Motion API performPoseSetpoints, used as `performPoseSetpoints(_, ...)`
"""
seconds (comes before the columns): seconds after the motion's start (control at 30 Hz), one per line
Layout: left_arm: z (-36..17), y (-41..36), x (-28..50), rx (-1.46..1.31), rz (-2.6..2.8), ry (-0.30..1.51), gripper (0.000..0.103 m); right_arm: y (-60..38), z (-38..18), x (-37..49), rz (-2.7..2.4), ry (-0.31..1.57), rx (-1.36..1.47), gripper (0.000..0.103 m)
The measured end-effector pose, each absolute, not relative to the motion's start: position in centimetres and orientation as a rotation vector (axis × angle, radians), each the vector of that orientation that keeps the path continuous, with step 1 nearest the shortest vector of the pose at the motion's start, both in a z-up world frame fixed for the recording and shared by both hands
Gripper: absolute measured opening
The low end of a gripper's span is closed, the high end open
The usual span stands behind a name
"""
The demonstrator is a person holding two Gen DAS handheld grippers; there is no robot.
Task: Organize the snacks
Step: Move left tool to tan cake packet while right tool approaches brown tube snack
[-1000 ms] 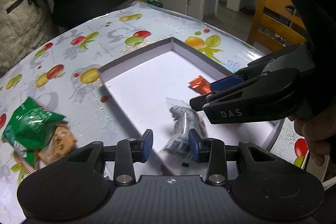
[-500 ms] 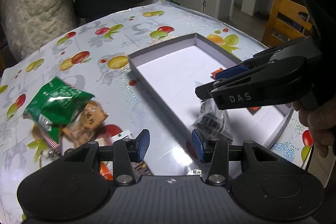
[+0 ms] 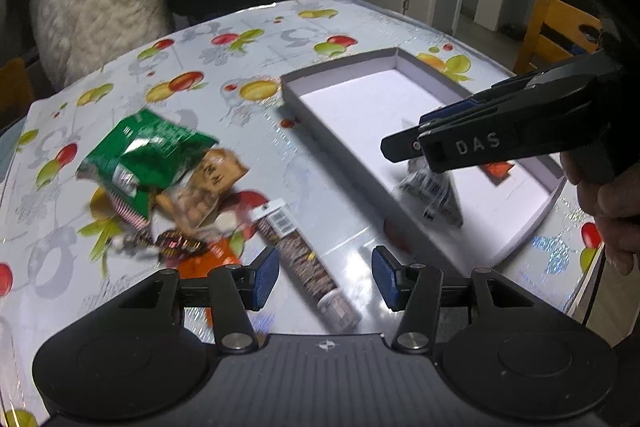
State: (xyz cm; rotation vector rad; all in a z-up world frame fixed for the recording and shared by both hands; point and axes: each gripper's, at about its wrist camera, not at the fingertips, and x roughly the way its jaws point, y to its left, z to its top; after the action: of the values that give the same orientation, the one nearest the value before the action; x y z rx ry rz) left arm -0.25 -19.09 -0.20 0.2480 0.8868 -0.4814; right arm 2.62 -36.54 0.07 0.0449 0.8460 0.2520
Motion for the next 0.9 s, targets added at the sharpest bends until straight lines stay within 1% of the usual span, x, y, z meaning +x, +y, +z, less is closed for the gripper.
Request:
performPoseSetpoints(0.47,-1.9,-15.0,-1.9,0.224,-0.436,0.962,0.053,-32.0,-0.4,1.6,0.341,0.887,0.023,0.042)
performPoseSetpoints(0.9,-3.7,-13.8,-2.1,0.220,-0.484,1.016,0.057,-29.1,-1.7,2.0,0.379,0.956,-0.018,0.042)
